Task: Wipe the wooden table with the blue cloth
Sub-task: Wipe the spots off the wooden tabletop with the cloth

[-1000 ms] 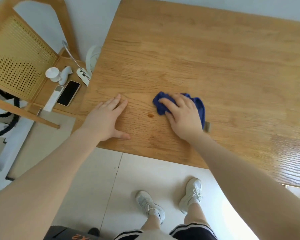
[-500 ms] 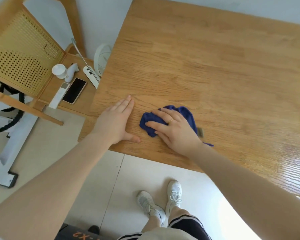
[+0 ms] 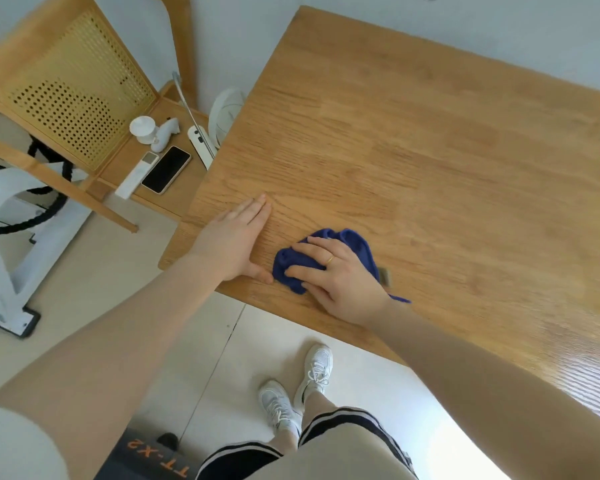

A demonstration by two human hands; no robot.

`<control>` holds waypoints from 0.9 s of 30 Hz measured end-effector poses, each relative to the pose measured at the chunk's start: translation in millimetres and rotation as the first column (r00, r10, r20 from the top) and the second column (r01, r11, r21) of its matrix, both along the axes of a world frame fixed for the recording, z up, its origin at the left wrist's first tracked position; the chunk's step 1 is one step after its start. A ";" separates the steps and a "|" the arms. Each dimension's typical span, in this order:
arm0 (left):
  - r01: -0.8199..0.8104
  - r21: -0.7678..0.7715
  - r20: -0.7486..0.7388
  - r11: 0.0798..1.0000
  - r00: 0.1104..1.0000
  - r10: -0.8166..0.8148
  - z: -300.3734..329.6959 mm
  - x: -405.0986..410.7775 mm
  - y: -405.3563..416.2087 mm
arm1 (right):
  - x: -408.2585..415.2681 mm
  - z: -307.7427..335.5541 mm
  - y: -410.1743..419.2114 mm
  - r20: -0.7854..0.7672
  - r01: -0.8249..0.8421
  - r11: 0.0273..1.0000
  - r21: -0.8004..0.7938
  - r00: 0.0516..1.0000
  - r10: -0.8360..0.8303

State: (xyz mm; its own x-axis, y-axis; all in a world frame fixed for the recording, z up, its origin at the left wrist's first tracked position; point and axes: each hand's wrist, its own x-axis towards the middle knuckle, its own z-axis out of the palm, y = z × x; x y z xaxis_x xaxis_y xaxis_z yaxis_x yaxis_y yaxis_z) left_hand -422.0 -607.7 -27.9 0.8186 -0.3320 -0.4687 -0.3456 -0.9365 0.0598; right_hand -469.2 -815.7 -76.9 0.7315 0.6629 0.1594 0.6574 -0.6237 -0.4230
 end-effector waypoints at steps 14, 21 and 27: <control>-0.362 0.219 -0.015 0.906 0.927 0.375 8.0 -6.7 -3.3 | 58.2 6.5 52.3 -0.053 0.377 0.925 -0.041 0.924 -0.379; -0.156 -0.046 -0.131 0.987 0.980 0.149 16.5 3.5 67.6 | 106.9 0.3 78.9 -0.027 0.267 0.960 -0.088 0.962 -0.270; -0.139 -0.279 0.196 0.950 0.960 0.198 4.7 33.2 126.7 | 124.2 2.9 144.7 -0.017 0.801 0.593 -0.089 0.594 -0.804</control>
